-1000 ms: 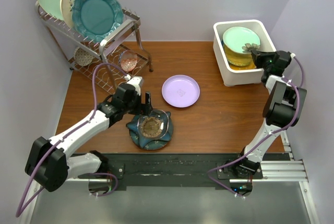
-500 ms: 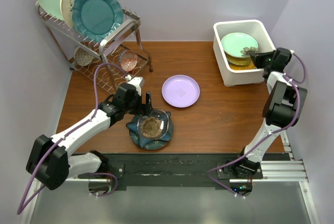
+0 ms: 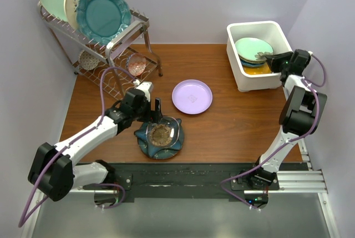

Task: Place the plates into the plastic bin on the countertop
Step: Place the plate in the plastic bin, then pick up the plate at the center of the board.

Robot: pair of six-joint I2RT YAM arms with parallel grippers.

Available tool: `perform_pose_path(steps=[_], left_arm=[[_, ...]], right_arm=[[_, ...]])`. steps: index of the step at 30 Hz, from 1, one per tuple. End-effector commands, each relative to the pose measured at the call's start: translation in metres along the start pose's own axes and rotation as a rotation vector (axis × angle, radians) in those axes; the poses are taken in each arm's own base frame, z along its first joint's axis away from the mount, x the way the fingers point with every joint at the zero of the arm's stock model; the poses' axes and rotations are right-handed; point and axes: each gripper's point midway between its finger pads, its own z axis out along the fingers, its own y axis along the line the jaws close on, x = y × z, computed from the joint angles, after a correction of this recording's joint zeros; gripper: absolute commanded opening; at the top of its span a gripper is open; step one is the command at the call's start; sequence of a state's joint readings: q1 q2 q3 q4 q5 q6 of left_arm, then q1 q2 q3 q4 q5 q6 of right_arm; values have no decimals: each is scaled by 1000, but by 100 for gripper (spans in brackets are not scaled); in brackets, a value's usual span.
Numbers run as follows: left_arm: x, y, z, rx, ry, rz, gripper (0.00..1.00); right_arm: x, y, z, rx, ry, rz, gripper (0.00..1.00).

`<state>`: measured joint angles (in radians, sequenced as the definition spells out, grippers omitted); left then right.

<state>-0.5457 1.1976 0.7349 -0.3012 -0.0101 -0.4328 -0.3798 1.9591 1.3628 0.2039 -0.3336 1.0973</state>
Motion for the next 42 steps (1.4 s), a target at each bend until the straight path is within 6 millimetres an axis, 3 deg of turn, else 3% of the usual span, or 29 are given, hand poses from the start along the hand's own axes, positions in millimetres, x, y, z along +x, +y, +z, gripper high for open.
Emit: perform_pose_path(steps=[1, 9, 20, 32, 37, 42], left_arm=[[-11, -6, -1, 25, -41, 18, 94], [-12, -6, -4, 27, -49, 16, 94], [-13, -9, -11, 40, -68, 11, 94], [-12, -11, -15, 45, -75, 12, 94], [-12, -11, -14, 43, -74, 12, 94], [-12, -12, -14, 45, -76, 13, 94]], right_arm=[[-13, 41, -4, -120, -30, -57, 33], [-9, 43, -15, -110, -17, -72, 49], [-4, 51, -43, -137, -40, -80, 55], [-16, 116, -87, -288, -87, -109, 57], [-9, 133, -103, -334, -59, -124, 59], [17, 148, -113, -356, -8, -182, 60]])
